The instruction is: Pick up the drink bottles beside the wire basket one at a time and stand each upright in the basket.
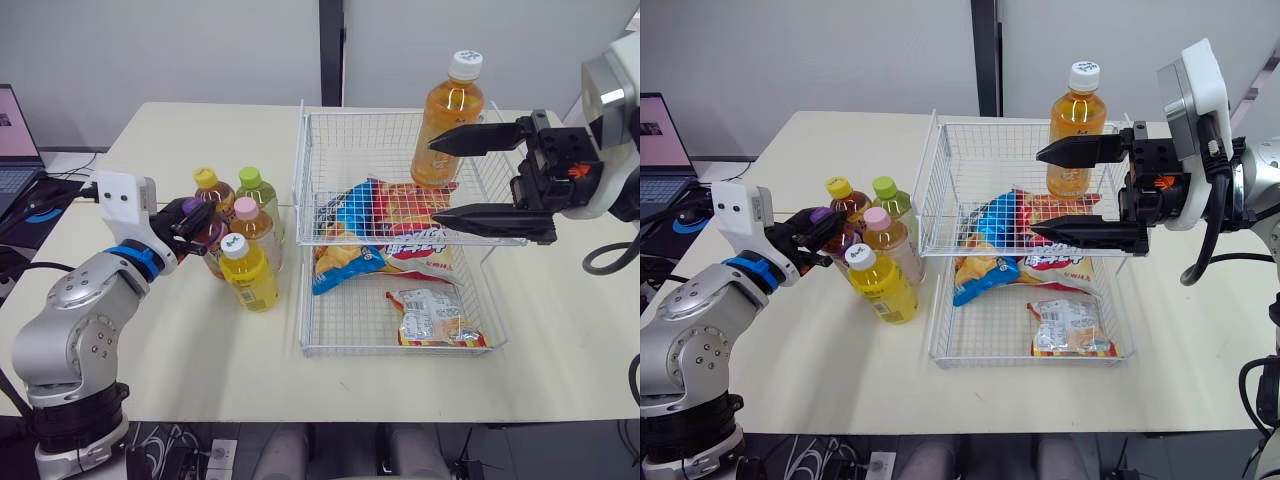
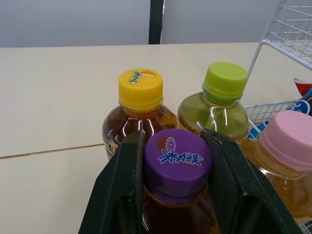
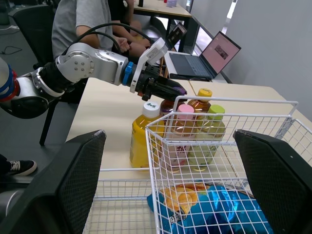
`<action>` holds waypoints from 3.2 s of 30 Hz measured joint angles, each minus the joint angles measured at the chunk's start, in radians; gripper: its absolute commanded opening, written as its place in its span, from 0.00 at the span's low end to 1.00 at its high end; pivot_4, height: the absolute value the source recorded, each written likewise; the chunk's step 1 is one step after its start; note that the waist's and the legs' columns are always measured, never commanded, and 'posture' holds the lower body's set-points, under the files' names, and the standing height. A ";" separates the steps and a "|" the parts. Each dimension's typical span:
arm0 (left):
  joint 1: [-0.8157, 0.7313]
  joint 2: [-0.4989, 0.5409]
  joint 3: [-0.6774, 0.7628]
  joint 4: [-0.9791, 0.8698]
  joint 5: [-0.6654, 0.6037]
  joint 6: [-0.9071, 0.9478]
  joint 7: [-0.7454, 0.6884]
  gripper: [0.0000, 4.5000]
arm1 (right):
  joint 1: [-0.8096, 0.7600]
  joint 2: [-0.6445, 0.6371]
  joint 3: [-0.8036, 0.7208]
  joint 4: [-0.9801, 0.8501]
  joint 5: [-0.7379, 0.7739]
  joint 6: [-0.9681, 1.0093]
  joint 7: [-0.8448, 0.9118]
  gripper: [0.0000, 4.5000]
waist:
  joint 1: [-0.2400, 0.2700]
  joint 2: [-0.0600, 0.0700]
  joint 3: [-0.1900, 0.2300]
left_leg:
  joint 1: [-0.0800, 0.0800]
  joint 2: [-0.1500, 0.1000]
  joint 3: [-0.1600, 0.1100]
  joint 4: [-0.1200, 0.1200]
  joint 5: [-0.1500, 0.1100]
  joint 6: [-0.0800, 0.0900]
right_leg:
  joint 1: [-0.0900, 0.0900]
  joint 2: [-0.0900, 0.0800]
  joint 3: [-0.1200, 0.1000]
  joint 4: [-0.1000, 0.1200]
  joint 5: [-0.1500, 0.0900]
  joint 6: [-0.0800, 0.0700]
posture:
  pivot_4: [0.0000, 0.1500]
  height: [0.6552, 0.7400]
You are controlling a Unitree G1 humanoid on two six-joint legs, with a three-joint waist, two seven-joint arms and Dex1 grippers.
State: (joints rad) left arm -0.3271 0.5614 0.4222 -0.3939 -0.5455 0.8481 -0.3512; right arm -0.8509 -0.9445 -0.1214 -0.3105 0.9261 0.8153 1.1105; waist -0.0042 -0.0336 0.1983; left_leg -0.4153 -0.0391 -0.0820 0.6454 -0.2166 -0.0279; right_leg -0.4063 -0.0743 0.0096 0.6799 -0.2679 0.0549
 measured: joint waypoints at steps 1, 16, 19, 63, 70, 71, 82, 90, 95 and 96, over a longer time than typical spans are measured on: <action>0.000 0.004 -0.003 0.002 0.000 -0.003 -0.004 0.30 | 0.000 0.000 -0.002 -0.001 0.000 0.002 0.000 1.00 | 0.000 0.000 0.000 | 0.000 0.000 0.000 0.000 0.000 0.000 | 0.000 0.000 0.000 0.000 0.000 0.000 | 1.00 1.00; 0.044 0.229 0.153 -0.068 -0.169 0.077 -0.119 0.30 | 0.009 -0.029 -0.038 0.004 -0.003 0.004 0.001 1.00 | -0.002 -0.001 0.001 | -0.001 0.001 -0.001 0.000 0.000 0.000 | -0.001 0.001 0.000 -0.001 0.000 0.000 | 1.00 1.00; -0.052 0.409 0.246 0.008 -0.272 0.143 -0.211 0.30 | 0.009 -0.048 -0.055 0.013 -0.003 0.005 0.001 1.00 | -0.005 -0.002 0.001 | -0.001 0.001 0.000 -0.001 0.000 0.000 | -0.001 0.001 -0.001 -0.002 0.000 0.000 | 1.00 1.00; -1.375 -0.199 -0.502 1.451 0.218 -0.338 -0.797 0.30 | 0.318 -0.187 -0.438 -0.168 0.120 0.133 -0.286 1.00 | -0.027 -0.003 0.003 | -0.009 -0.001 0.004 0.001 0.000 0.000 | -0.007 0.001 -0.001 0.000 0.000 0.001 | 1.00 1.00; -1.376 -0.239 -0.464 1.466 0.255 -0.378 -0.779 0.30 | 0.334 -0.197 -0.451 -0.169 0.128 0.134 -0.313 1.00 | -0.025 -0.003 0.003 | -0.009 -0.001 0.004 0.001 0.000 0.001 | -0.007 0.000 -0.001 0.001 0.000 0.002 | 1.00 1.00; -1.376 -0.243 -0.457 1.466 0.258 -0.377 -0.778 0.30 | 0.334 -0.197 -0.451 -0.168 0.128 0.133 -0.315 1.00 | -0.025 -0.003 0.003 | -0.009 -0.001 0.004 0.001 0.000 0.000 | -0.007 0.000 -0.001 0.001 0.000 0.002 | 1.00 1.00; -1.384 -0.255 -0.413 1.491 0.273 -0.356 -0.770 0.52 | 0.334 -0.199 -0.447 -0.165 0.127 0.128 -0.325 1.00 | -0.025 -0.003 0.003 | -0.009 -0.001 0.004 0.001 0.000 0.000 | -0.007 0.000 -0.001 0.001 0.000 0.002 | 1.00 1.00; -1.398 -0.188 -0.414 1.496 0.309 -0.373 -0.840 1.00 | 0.329 -0.199 -0.434 -0.155 0.124 0.109 -0.325 1.00 | -0.028 -0.003 0.003 | -0.009 -0.001 0.004 0.001 0.000 0.000 | -0.007 0.001 -0.001 0.001 0.000 0.002 | 1.00 1.00; -1.393 -0.110 -0.423 1.420 0.328 -0.368 -0.919 1.00 | 0.325 -0.200 -0.408 -0.139 0.115 0.094 -0.322 1.00 | -0.028 -0.002 0.003 | -0.009 -0.001 0.004 0.001 0.000 0.000 | -0.007 0.001 -0.001 0.001 0.000 0.002 | 1.00 1.00; -1.392 -0.092 -0.428 1.397 0.330 -0.363 -0.934 1.00 | 0.325 -0.201 -0.406 -0.137 0.114 0.091 -0.320 1.00 | -0.028 -0.003 0.003 | -0.009 -0.001 0.004 0.001 0.000 0.000 | -0.007 0.001 -0.001 0.001 0.000 0.002 | 1.00 1.00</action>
State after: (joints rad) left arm -1.7196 0.4692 -0.0057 1.0031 -0.2155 0.4850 -1.2851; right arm -0.5256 -1.1450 -0.5274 -0.4472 1.0400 0.9062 0.7905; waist -0.0319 -0.0361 0.2015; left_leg -0.4243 -0.0401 -0.0778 0.6459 -0.2166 -0.0274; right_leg -0.4132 -0.0737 0.0083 0.6806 -0.2680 0.0565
